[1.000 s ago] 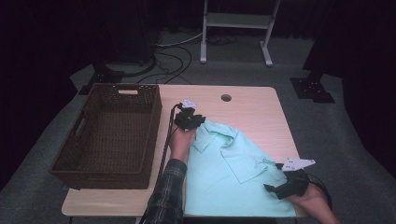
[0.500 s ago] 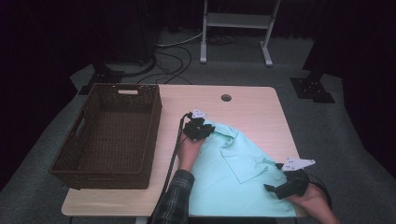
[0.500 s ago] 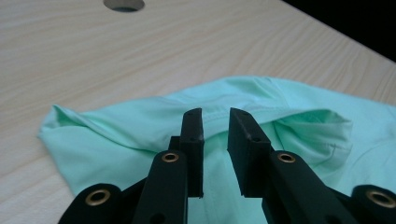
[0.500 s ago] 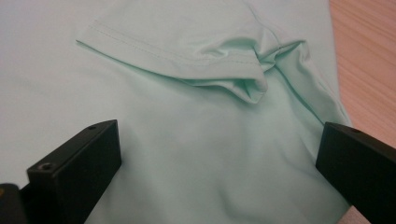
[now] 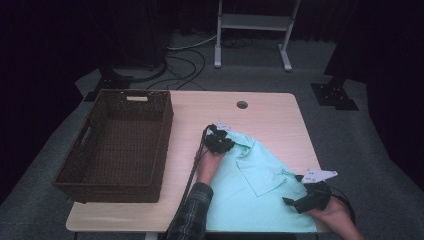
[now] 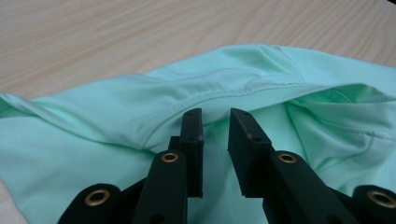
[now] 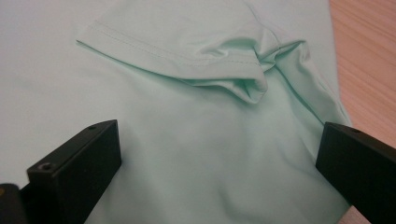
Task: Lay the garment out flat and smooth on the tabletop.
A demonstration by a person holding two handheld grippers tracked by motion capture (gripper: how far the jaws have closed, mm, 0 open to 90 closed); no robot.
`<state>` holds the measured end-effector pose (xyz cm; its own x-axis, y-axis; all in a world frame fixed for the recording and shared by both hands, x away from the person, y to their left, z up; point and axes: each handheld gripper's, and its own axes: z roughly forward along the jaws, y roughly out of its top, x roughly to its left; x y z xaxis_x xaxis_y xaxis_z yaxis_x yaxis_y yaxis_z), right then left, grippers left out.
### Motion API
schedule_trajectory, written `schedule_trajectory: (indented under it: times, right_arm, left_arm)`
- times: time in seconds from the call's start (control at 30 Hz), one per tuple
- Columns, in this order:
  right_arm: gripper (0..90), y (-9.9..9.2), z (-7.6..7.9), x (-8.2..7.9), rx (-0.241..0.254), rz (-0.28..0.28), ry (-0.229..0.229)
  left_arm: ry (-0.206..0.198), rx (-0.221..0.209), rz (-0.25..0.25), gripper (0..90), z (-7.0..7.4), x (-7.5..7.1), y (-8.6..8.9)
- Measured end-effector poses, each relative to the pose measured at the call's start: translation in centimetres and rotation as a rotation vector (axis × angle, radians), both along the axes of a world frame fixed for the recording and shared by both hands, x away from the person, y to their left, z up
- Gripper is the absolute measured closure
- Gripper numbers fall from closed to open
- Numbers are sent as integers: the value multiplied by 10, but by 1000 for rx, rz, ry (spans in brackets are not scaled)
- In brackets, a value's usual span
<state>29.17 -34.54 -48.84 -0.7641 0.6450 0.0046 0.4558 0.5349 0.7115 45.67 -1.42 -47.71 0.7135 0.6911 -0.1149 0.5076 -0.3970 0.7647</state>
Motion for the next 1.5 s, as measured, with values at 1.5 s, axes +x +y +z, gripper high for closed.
schedule_trajectory:
  times: [1.5]
  right_arm:
    - [0, 0, 0, 0, 1, 0, 0]
  left_arm:
    - [-79, -96, 89, 887, 28, -6, 40]
